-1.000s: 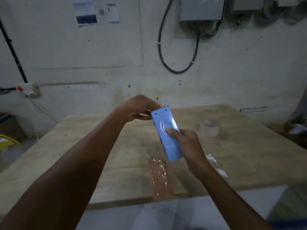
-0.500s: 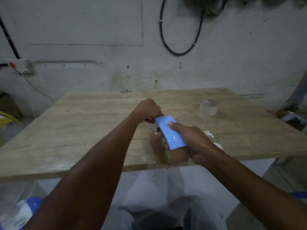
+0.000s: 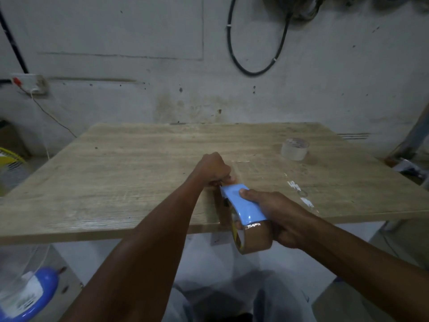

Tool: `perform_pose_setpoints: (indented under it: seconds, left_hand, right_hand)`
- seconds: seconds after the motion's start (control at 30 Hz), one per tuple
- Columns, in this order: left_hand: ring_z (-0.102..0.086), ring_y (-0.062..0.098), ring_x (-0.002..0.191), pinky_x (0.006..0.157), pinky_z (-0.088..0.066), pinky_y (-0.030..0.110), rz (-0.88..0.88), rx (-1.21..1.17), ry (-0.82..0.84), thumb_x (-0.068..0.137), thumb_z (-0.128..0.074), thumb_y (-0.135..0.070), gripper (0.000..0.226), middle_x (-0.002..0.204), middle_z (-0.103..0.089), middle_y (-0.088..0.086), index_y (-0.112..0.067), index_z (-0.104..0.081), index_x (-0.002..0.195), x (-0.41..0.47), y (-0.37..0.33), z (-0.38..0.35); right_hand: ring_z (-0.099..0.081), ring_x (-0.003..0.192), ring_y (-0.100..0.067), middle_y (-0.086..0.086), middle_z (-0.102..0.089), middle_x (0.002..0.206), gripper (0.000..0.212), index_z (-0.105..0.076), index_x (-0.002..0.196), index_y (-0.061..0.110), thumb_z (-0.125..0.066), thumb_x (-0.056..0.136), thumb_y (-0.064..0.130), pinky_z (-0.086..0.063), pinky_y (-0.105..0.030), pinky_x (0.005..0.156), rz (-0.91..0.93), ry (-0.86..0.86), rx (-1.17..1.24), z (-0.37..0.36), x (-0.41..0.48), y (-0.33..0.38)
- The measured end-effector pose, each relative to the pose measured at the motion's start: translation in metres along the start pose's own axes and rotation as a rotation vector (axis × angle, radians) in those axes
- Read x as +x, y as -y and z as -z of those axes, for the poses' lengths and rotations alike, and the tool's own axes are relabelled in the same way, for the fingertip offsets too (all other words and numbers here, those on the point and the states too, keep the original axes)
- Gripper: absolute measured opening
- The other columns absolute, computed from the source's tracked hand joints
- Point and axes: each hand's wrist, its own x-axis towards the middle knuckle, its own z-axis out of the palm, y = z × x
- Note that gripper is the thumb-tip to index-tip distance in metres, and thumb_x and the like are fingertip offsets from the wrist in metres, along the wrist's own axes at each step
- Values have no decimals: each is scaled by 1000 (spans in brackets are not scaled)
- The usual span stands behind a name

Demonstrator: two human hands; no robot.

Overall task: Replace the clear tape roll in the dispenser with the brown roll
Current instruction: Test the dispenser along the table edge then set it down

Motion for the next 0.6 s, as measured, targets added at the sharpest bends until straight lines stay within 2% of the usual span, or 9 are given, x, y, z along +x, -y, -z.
perform_pose_setpoints:
  seconds: [0.07, 0.13, 0.17, 0.27, 0.37, 0.43, 0.53, 0.6]
  left_hand:
    - [-67, 28, 71, 61, -46, 27, -3, 27, 15, 74, -74, -23, 27, 59, -63, 11, -4, -63, 58, 1, 2, -1]
    - [-71, 34, 85, 71, -51, 31, -20, 51, 39, 75, -77, -28, 32, 77, -72, 18, 4, -72, 76, 3, 3, 0]
    - [-71, 33, 86, 75, -52, 31, -40, 78, 51, 77, -78, -31, 35, 79, -72, 16, 4, -73, 80, 3, 3, 1]
    - [-63, 19, 64, 67, -47, 26, -38, 81, 44, 75, -82, -38, 38, 62, -64, 4, -2, -71, 70, 6, 8, 1]
    - [-62, 14, 59, 66, -48, 24, -45, 64, 21, 71, -85, -39, 40, 66, -72, 6, 0, -78, 79, 7, 13, 1]
    - [-66, 15, 67, 71, -46, 25, -86, 86, 12, 73, -83, -43, 42, 78, -77, 8, -3, -79, 84, 9, 16, 0]
    - [-68, 21, 93, 81, -45, 27, -130, 182, 1, 79, -76, -50, 46, 97, -76, 8, -6, -79, 94, 10, 19, 0]
    - [-67, 24, 98, 87, -48, 31, -124, 188, 10, 79, -76, -47, 46, 100, -75, 10, -4, -79, 96, 11, 22, 1]
  right_hand:
    - [-68, 50, -27, -22, -71, 76, 37, -62, 114, -8, -62, 95, 23, -57, -29, 48, -22, 7, -9, -2, 1, 0]
    - [-68, 49, -27, -20, -71, 71, 36, -61, 114, -6, -62, 95, 24, -58, -31, 49, -48, -1, -13, -2, 2, 2]
    - [-68, 50, -27, -19, -71, 70, 36, -61, 115, -5, -62, 95, 25, -58, -33, 51, -58, 2, -23, -1, 2, 4]
    - [-68, 52, -28, -20, -71, 73, 37, -59, 119, -3, -60, 95, 25, -59, -34, 54, -84, 24, -40, 0, 3, 10]
    - [-69, 52, -28, -20, -73, 75, 37, -58, 121, -1, -63, 93, 23, -58, -32, 48, -119, 39, -38, 0, 2, 14]
    - [-69, 50, -27, -19, -73, 72, 36, -58, 119, -1, -64, 93, 23, -57, -30, 46, -122, 38, -38, 0, 2, 16]
    - [-70, 51, -26, -18, -73, 71, 33, -61, 113, -1, -65, 92, 25, -59, -31, 49, -127, 40, -45, -1, 3, 18]
    - [-70, 51, -27, -19, -74, 72, 31, -63, 108, -1, -65, 92, 25, -59, -32, 50, -122, 43, -42, -3, 4, 18]
